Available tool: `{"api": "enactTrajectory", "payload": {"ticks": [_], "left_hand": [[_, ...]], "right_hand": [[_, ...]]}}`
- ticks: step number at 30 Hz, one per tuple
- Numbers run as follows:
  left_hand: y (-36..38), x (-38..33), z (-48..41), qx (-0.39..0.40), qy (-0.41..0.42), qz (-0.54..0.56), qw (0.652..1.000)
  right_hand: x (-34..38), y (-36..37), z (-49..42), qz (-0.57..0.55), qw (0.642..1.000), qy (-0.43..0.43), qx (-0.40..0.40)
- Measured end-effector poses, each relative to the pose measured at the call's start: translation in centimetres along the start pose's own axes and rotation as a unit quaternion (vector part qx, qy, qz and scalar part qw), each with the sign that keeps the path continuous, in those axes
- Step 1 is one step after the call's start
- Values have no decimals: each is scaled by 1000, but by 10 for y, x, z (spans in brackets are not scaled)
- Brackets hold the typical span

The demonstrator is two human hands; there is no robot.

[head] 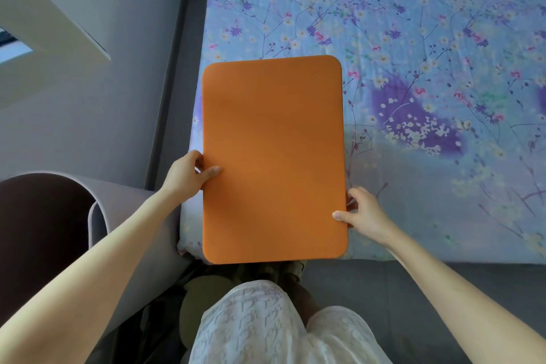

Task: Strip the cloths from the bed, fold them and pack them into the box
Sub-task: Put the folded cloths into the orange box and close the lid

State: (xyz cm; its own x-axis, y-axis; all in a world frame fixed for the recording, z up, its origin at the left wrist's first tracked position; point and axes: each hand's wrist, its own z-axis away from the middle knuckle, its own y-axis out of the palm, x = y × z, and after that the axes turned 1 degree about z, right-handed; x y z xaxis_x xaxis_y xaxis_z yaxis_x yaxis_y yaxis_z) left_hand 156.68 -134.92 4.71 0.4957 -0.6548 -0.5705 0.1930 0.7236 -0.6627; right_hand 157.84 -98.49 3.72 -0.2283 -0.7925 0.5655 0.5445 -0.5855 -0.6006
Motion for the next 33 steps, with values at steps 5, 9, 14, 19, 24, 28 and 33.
{"api": "enactTrajectory", "payload": {"ticks": [5, 9, 14, 19, 24, 28, 33], "left_hand": [[3, -6, -4, -4, -5, -18, 1000], [8, -7, -3, -14, 2, -29, 999], [11, -9, -4, -19, -3, -34, 999], [15, -8, -1, -36, -13, -39, 999], [18, -12, -3, -31, -8, -50, 998], [21, -12, -7, -27, -9, -52, 998], [24, 8, -11, -25, -88, 73, 993]], "right_hand": [[-3, -3, -5, 1, 1000, 19, 5], [-8, -1, -2, -21, 999, 29, -9], [-12, 6, 1, -69, 995, 63, -35], [-9, 15, 7, -97, 988, 95, -68], [-8, 19, 11, -142, 980, 117, -75], [-12, 13, 9, -190, 973, 125, -44], [-9, 13, -2, -187, 978, 85, -16]]}}
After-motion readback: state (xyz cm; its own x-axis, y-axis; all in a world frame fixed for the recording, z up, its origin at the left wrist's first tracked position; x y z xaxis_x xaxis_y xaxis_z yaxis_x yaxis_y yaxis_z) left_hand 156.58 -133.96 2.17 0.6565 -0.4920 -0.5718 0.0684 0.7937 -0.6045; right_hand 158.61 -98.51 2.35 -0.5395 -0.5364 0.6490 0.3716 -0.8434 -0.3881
